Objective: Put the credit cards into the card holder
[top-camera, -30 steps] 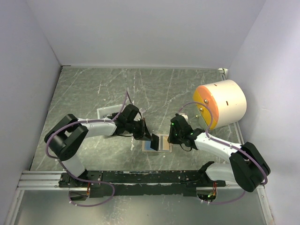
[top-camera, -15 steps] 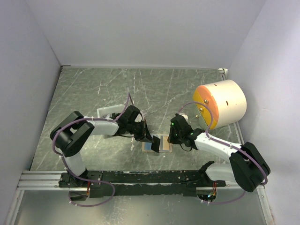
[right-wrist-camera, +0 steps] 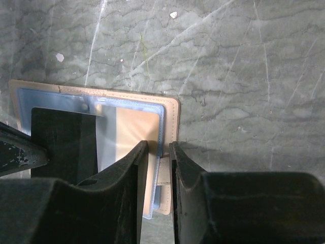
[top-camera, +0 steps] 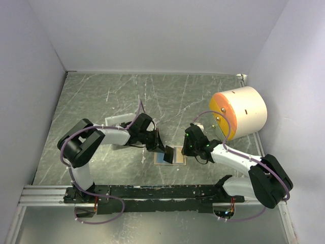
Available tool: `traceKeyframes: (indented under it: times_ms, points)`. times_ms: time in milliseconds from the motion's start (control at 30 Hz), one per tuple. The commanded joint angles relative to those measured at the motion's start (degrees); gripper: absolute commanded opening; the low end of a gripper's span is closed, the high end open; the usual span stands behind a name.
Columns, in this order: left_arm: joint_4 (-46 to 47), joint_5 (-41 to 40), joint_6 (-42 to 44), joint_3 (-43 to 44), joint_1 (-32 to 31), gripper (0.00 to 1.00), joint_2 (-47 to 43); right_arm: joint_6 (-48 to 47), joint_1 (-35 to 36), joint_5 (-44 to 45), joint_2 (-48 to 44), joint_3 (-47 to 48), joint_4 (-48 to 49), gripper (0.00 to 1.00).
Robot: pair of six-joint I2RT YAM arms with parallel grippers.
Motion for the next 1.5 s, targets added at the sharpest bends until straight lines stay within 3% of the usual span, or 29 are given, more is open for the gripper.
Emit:
traceKeyframes:
  times_ms: [0, 467, 1467]
  points:
    - [0.32, -1.77, 1.47, 0.84, 0.37, 0.07, 2.01, 0.78, 0.07, -1.91, 0.87, -2.11, -1.11, 0.23]
    - [0.12, -6.36, 2.45, 1.00, 0.23, 0.07, 2.97, 1.87, 0.07, -3.82, 1.27, -3.08, 0.67, 0.28]
    - [3.90, -12.79, 0.44, -2.29, -2.06, 0.07, 1.33, 7.05, 0.07, -8.20, -0.30, -6.31, 4.87, 0.27]
